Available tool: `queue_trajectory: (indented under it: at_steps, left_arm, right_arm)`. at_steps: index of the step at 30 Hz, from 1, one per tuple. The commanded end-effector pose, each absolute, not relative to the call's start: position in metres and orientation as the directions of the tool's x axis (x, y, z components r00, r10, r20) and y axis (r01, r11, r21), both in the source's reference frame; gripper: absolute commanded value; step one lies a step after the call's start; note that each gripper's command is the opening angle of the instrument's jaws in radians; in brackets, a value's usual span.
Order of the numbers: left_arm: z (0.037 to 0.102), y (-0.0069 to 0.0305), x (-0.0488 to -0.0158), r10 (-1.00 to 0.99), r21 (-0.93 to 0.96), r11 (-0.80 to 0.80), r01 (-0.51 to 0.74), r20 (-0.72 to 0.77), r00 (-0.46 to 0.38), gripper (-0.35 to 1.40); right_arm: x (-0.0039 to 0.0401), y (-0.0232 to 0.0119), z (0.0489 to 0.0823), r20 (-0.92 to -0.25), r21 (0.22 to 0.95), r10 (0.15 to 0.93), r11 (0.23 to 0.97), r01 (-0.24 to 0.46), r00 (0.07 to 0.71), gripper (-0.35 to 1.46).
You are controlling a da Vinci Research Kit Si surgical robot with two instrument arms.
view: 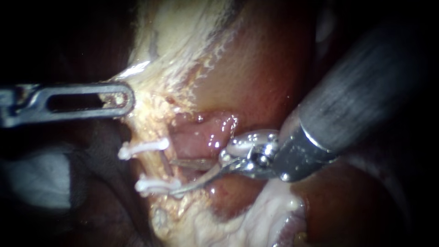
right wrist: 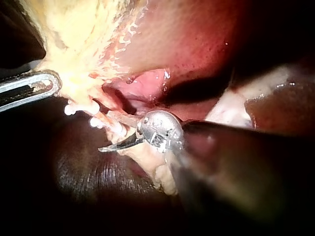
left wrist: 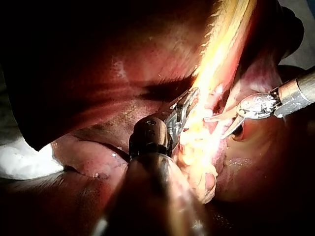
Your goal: Go to the cutting position left tube
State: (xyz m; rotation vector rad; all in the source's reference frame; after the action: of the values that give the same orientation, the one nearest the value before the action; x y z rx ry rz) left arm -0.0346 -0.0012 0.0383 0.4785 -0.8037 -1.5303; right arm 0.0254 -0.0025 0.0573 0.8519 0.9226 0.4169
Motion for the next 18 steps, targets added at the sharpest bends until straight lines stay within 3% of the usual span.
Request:
queue_trajectory:
  at_steps: [1, 18]
  left_arm:
    - [0.0383, -0.0012, -0.0346, -0.978, 0.728, 0.025, 0.685, 0.16, -0.134, -0.35]
    - [0.0382, -0.0012, -0.0346, -0.978, 0.727, 0.024, 0.686, 0.159, -0.134, -0.35]
  right_arm:
    - [0.0255, -0.0026, 0.0574, -0.522, 0.791, 0.644, 0.61, 0.036, 0.559, 1.43]
    - [0.0276, -0.0032, 0.0584, -0.523, 0.8, 0.644, 0.597, 0.06, 0.558, 1.43]
